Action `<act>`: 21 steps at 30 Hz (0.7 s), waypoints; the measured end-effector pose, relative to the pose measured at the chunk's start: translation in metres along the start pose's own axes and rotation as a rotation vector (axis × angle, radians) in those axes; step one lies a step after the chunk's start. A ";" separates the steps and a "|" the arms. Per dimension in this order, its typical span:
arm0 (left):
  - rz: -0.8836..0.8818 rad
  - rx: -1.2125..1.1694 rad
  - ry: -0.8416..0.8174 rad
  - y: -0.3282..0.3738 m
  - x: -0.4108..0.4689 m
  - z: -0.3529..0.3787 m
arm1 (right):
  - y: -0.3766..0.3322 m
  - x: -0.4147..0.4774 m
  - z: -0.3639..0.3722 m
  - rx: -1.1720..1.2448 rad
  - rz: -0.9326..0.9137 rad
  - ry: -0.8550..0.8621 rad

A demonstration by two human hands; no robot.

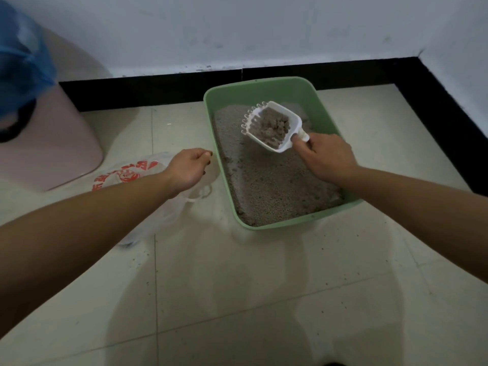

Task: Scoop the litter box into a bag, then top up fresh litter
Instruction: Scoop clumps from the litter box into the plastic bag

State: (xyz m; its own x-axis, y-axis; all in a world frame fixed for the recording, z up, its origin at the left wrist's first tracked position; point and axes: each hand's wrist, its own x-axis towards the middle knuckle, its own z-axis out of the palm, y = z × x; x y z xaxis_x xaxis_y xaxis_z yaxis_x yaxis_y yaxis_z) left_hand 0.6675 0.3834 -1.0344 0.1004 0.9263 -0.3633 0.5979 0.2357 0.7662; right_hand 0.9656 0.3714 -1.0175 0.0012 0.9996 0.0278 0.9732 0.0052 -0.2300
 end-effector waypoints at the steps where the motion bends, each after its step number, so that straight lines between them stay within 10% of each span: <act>1: 0.013 0.061 0.016 -0.003 -0.001 -0.006 | -0.002 -0.001 -0.001 -0.010 -0.004 -0.018; 14: 0.024 0.389 0.287 -0.066 -0.039 -0.108 | -0.040 -0.005 -0.001 0.026 0.021 -0.041; 21: -0.266 0.712 0.254 -0.107 -0.049 -0.134 | -0.049 -0.006 -0.003 0.046 0.064 -0.059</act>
State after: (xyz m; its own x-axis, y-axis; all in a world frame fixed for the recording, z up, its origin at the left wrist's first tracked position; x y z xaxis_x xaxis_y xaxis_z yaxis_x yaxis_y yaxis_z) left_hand 0.4923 0.3522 -1.0273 -0.2502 0.9241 -0.2888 0.9488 0.2934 0.1168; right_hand 0.9190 0.3645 -1.0032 0.0484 0.9978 -0.0453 0.9598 -0.0590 -0.2743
